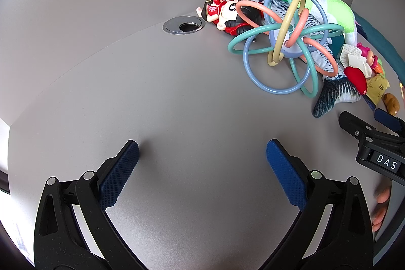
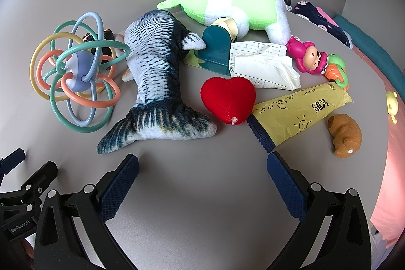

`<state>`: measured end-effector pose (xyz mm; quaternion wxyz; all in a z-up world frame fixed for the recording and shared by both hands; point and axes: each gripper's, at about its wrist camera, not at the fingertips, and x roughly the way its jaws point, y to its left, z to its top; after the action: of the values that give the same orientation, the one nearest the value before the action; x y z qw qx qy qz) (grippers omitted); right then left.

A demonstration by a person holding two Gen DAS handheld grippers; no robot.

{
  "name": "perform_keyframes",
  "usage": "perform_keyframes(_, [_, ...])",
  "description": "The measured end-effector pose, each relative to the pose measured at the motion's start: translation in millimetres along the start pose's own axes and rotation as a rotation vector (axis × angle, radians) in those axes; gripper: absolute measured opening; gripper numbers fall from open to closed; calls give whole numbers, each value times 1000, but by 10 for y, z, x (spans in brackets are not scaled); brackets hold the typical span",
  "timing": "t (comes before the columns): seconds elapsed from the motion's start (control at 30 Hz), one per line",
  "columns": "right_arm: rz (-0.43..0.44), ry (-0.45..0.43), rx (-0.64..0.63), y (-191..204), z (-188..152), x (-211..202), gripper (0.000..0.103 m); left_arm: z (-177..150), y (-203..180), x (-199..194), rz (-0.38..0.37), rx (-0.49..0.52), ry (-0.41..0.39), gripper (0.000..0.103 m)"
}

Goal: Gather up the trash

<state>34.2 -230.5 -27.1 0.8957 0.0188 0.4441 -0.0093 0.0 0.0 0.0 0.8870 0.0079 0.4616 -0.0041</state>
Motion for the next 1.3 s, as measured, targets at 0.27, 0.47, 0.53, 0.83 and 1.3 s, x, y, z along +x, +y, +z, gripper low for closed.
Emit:
perform_keyframes(0.27, [-6,-1,7,1,-23,-18,101,0,0,0,1,0,0,97])
perform_keyframes(0.47, [-4,0,3,22,34,16,101,-2,3,-1,0,-1,0,97])
perform_keyframes(0.53, [3,-1,-3,18,24,22,101,-1,3,-1,0,-1,0,97])
perform_keyframes(0.83, [89,-9,-31,-70,-128,-179,101,24,-11,-139,-77,-2,-1,97])
perform_keyframes(1.3, [181,-93,3,-514,137,-717,84,692,-448,-370,-154,12,-88,97])
